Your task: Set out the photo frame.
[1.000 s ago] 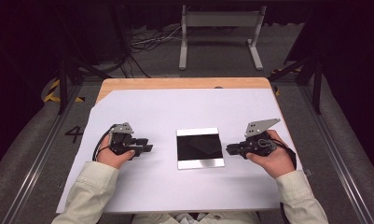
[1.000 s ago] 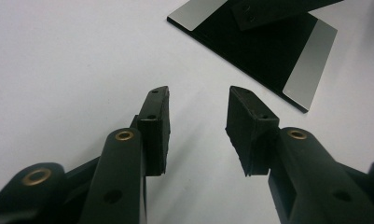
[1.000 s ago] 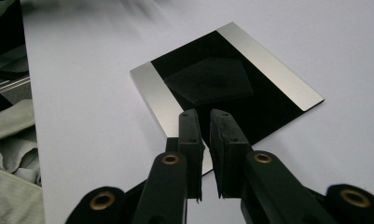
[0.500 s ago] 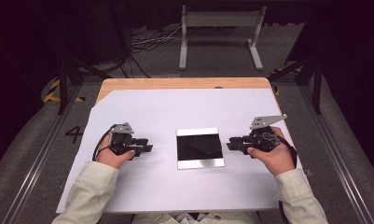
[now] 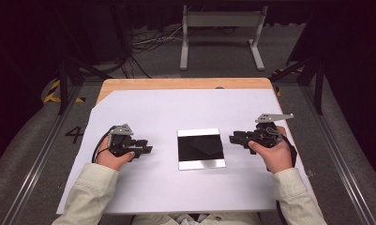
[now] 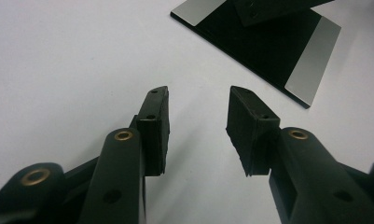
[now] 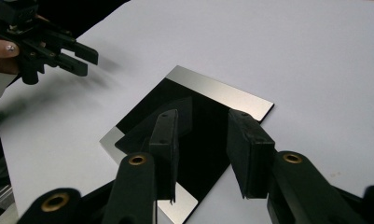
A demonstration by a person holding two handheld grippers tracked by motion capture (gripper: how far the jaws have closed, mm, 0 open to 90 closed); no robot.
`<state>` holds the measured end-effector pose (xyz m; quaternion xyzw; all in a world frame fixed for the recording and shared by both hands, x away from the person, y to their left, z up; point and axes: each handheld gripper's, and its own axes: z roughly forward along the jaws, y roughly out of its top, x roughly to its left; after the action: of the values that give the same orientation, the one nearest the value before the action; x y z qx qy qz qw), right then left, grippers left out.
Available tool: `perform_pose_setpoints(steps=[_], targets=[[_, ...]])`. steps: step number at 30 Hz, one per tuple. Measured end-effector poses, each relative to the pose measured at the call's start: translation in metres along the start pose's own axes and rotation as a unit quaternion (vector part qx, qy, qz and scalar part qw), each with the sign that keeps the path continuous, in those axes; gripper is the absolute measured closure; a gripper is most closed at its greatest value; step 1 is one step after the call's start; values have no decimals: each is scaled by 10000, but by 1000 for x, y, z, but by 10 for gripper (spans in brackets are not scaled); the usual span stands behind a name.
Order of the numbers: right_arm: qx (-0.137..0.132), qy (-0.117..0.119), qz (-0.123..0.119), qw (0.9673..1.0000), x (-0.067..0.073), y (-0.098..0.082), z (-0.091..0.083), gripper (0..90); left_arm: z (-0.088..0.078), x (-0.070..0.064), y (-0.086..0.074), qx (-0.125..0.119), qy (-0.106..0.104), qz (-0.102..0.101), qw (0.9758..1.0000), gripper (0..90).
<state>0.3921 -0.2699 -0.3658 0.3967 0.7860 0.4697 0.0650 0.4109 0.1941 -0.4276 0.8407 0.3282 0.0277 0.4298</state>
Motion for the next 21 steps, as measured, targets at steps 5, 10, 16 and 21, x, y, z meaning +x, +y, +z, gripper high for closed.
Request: perform_pose_setpoints(steps=[5, 10, 16, 21], targets=[[-68, -60, 338, 9994, -2, -1, 3, 614, -1, 1, -1, -15, 9, 20, 10000, 596], [-142, -95, 646, 9978, -7, -3, 10, 581, -1, 1, -1, -10, 13, 32, 10000, 596], [-175, -77, 922, 9956, -9, -5, 14, 553, -1, 0, -1, -9, 14, 9, 10000, 595], [-83, -55, 1294, 9915, -12, -7, 23, 512, -1, 1, 0, 2, 23, 39, 10000, 595]])
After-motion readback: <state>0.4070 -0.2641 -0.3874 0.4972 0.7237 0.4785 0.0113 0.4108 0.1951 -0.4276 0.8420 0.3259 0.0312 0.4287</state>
